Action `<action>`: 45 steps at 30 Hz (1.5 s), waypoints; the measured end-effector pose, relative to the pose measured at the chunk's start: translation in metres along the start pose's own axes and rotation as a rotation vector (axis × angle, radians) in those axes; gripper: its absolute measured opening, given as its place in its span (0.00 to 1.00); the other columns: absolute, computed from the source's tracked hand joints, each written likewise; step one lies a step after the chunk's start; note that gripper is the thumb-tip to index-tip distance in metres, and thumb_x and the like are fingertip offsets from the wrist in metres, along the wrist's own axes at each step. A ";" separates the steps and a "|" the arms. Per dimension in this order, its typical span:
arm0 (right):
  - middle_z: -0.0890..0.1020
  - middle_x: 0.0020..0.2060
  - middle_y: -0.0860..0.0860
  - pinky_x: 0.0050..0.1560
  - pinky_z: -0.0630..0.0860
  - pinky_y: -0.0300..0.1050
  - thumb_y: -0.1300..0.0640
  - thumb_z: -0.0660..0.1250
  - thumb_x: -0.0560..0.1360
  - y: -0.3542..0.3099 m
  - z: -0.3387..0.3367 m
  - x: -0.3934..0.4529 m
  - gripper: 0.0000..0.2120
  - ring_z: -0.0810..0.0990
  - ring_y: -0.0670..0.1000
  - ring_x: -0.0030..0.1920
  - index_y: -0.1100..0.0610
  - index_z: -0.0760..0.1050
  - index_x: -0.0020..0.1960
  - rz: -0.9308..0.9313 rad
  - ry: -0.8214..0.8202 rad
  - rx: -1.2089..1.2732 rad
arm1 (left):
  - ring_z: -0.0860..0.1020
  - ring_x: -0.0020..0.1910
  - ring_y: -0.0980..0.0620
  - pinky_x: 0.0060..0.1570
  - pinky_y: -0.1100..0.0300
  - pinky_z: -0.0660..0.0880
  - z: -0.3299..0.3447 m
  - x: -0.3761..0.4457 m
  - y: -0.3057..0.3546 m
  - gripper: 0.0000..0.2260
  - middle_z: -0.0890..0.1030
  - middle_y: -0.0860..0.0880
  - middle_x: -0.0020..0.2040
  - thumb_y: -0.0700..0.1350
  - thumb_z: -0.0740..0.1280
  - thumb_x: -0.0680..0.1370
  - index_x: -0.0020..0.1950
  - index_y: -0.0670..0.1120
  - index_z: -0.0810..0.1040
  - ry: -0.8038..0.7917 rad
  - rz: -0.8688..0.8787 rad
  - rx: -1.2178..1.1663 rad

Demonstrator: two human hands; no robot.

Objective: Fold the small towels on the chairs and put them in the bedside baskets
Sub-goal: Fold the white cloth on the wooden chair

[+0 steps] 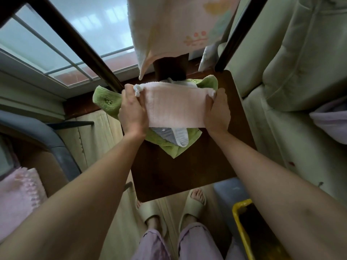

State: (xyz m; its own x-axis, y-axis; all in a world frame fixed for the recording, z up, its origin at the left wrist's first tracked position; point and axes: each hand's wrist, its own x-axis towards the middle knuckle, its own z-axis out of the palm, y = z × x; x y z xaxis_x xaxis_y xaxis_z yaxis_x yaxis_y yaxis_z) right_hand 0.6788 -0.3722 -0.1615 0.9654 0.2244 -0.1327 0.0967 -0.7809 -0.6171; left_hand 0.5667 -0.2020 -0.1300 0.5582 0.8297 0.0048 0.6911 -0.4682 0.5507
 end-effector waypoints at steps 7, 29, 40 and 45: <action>0.73 0.42 0.49 0.39 0.65 0.45 0.50 0.52 0.84 -0.002 0.011 0.013 0.11 0.74 0.52 0.40 0.58 0.64 0.54 0.165 0.009 -0.038 | 0.73 0.45 0.49 0.38 0.53 0.66 0.007 0.011 -0.002 0.15 0.74 0.48 0.47 0.54 0.51 0.84 0.58 0.43 0.68 0.036 -0.048 0.083; 0.77 0.61 0.60 0.55 0.69 0.49 0.49 0.53 0.84 0.056 -0.100 -0.048 0.20 0.75 0.60 0.60 0.63 0.69 0.66 0.178 -0.041 -0.044 | 0.76 0.44 0.50 0.40 0.58 0.71 0.005 -0.122 0.052 0.10 0.76 0.48 0.50 0.48 0.56 0.84 0.62 0.46 0.68 -0.155 -0.178 -0.353; 0.70 0.68 0.59 0.67 0.62 0.51 0.54 0.60 0.81 0.110 -0.084 -0.057 0.21 0.67 0.59 0.69 0.60 0.65 0.71 -0.066 -0.043 -0.292 | 0.66 0.69 0.47 0.68 0.49 0.64 0.043 -0.179 0.041 0.17 0.67 0.43 0.70 0.45 0.59 0.82 0.70 0.44 0.69 -0.080 0.051 0.032; 0.66 0.74 0.59 0.74 0.54 0.52 0.54 0.52 0.82 0.128 -0.068 -0.083 0.21 0.62 0.58 0.74 0.60 0.65 0.73 -0.554 -0.192 -0.374 | 0.64 0.72 0.47 0.72 0.46 0.61 0.069 -0.201 0.033 0.16 0.71 0.43 0.70 0.40 0.60 0.81 0.70 0.43 0.71 -0.236 0.490 0.084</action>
State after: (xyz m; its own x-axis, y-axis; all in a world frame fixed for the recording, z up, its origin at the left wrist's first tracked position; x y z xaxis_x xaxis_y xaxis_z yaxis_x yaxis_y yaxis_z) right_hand 0.6273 -0.5304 -0.1771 0.6936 0.7197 -0.0313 0.6727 -0.6626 -0.3294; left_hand 0.5085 -0.4055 -0.1702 0.9051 0.4220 0.0518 0.3528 -0.8134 0.4624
